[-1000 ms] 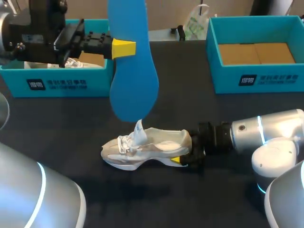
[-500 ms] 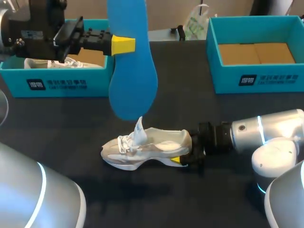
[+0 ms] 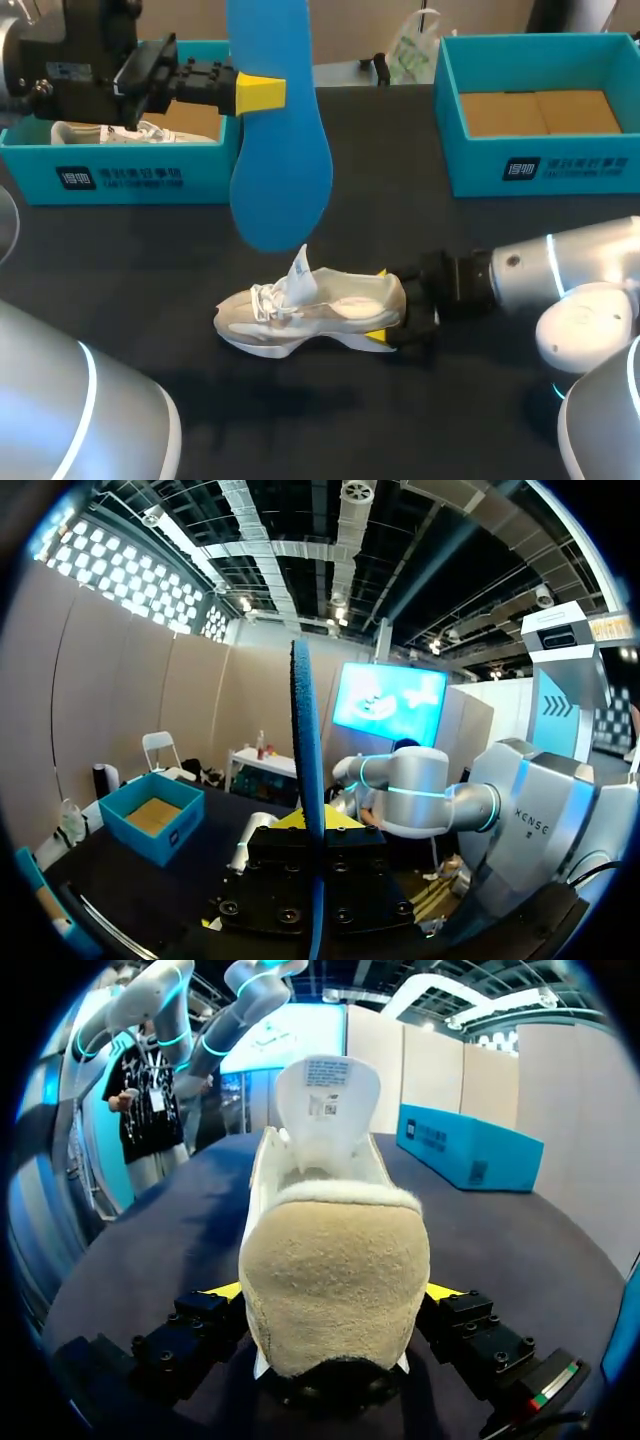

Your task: Take the shoe out of the shoebox, open the shoe tongue, remove and reinsert the insole, then place the shoe into the shoebox

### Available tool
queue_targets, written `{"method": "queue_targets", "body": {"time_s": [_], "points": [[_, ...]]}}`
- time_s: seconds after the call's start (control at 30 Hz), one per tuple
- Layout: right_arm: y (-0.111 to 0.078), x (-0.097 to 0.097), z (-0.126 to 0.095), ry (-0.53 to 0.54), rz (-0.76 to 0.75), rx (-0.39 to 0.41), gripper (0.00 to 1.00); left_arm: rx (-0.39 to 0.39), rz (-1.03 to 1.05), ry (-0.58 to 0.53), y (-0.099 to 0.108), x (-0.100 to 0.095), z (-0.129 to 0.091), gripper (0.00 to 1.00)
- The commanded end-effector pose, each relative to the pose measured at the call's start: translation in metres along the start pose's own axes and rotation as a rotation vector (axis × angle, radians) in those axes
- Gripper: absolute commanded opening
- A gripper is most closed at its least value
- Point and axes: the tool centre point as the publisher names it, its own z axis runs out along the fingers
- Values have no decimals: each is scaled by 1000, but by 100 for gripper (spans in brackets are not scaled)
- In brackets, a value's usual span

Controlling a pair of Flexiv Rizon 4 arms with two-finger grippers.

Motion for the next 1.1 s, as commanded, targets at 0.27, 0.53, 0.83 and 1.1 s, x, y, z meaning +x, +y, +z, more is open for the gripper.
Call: {"method": "queue_targets", "body": {"time_s": [0.27,0.53,0.83,1.1], "points": [[16,5,-26,6,60,280,100,-3,0,3,-1,-2,2,0],[29,9,-39,-27,110,488,100,-3,0,3,-1,-2,2,0],[46,9,-48,-57,162,679,100,-3,0,3,-1,-2,2,0],[63,10,-51,-63,202,800,100,-3,0,3,-1,-2,2,0]]}}
